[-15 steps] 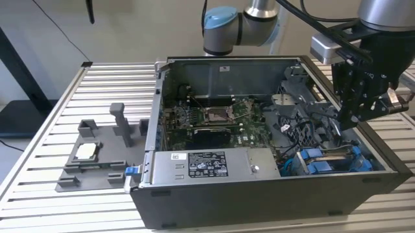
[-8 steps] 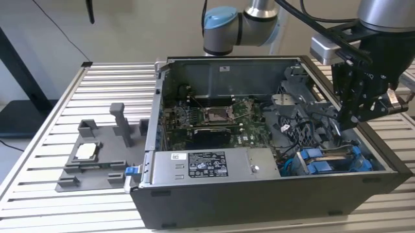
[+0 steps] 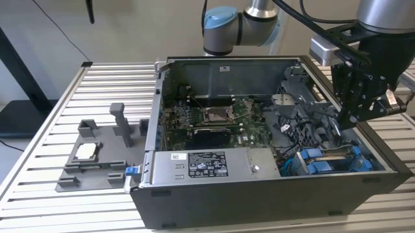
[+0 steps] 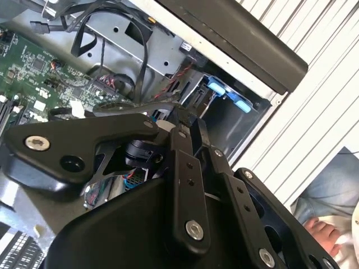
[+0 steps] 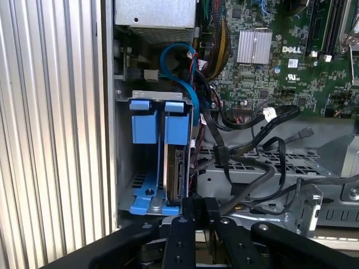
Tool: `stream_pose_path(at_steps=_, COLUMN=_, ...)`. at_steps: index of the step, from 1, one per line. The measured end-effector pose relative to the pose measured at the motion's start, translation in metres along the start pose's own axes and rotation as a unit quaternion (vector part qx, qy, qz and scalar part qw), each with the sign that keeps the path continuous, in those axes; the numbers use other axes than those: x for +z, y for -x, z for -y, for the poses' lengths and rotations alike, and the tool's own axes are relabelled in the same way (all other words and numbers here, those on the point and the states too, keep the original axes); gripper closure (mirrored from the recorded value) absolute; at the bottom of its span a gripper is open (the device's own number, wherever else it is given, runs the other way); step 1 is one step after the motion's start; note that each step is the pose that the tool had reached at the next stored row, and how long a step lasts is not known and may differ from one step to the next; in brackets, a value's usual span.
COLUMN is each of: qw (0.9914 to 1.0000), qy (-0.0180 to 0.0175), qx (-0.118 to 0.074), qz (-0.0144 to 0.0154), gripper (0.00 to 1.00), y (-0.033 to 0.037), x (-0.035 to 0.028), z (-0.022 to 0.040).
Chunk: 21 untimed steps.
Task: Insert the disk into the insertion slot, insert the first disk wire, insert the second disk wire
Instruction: 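Insert the first disk wire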
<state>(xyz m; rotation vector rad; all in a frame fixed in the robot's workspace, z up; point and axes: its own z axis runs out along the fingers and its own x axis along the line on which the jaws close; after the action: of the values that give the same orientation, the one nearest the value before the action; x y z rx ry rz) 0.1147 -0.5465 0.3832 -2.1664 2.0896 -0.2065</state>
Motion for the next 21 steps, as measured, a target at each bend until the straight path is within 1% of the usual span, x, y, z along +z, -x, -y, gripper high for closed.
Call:
stream_pose_path(at_steps=6, qw=1.0, qy=0.0, qx=0.0, qz=0.0, gripper=0.81, y=0.0, x=0.0001, z=0.0)
stream_pose_path(at_steps=7, qw=1.0, qy=0.0002, qx=0.0, qz=-0.0002, gripper=0.81, y=0.0, x=0.0001, z=0.0)
stream_pose_path(at_steps=8, qw=1.0, qy=0.0015, qx=0.0, qz=-0.0008, gripper=0.81, y=0.0, x=0.0004, z=0.0005)
stream_pose_path(at_steps=10, qw=0.99996, qy=0.0082, qx=0.0, qz=-0.0018, gripper=0.81, y=-0.0001, x=0.0012, z=0.0028)
stream_pose_path(at_steps=13, qw=0.99978, qy=0.0209, qx=-0.001, qz=-0.0016, gripper=0.81, y=-0.001, x=0.0031, z=0.0093)
stream_pose_path(at_steps=17, qw=0.99925, qy=0.0388, qx=-0.001, qz=-0.0009, gripper=0.81, y=-0.0044, x=0.0061, z=0.0188)
stream_pose_path(at_steps=18, qw=0.99903, qy=0.044, qx=-0.001, qz=-0.0007, gripper=0.81, y=-0.0055, x=0.0068, z=0.0207)
stream_pose_path(at_steps=20, qw=0.99853, qy=0.0542, qx=-0.001, qz=-0.0003, gripper=0.81, y=-0.0074, x=0.0078, z=0.0229)
stream_pose_path(at_steps=21, qw=0.99828, qy=0.0587, qx=-0.001, qz=-0.0002, gripper=0.81, y=-0.0081, x=0.0081, z=0.0236)
